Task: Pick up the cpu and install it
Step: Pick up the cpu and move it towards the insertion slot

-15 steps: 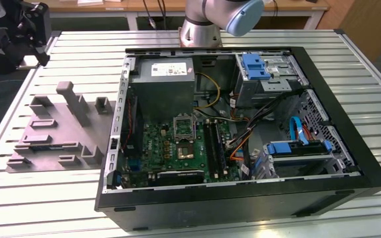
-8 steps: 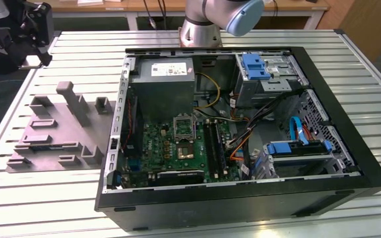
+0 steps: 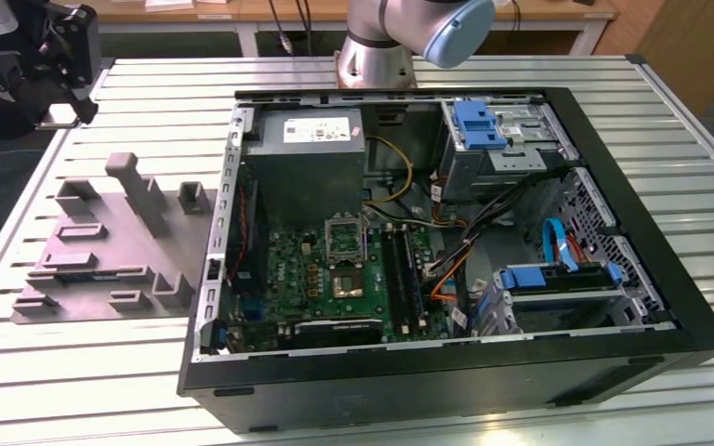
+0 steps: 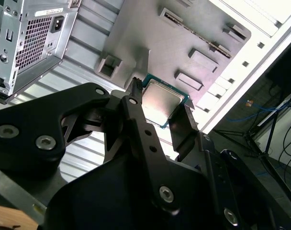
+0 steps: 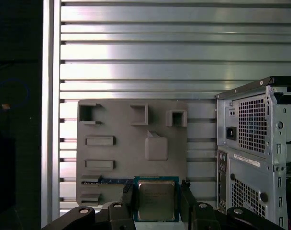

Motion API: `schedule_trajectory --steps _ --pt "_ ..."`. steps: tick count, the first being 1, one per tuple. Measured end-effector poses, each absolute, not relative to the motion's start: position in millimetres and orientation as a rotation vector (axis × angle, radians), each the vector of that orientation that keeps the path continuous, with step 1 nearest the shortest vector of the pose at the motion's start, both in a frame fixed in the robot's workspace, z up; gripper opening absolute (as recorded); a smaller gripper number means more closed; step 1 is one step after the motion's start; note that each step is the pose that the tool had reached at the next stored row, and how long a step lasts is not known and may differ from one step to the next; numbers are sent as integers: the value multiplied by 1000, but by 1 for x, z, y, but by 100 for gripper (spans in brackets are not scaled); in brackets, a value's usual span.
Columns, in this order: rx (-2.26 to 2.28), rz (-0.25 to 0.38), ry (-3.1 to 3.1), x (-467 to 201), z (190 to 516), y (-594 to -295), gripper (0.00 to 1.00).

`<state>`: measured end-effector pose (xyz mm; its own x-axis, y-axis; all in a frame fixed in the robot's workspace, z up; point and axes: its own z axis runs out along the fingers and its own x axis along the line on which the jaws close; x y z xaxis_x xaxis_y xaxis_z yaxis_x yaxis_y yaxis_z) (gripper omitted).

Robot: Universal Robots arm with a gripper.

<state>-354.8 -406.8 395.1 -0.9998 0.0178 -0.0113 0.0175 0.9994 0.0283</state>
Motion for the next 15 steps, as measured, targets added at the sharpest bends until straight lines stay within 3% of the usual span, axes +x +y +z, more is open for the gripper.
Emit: schedule_trajectory --steps 15 --pt "28 44 3130 -345 395 -408 47"
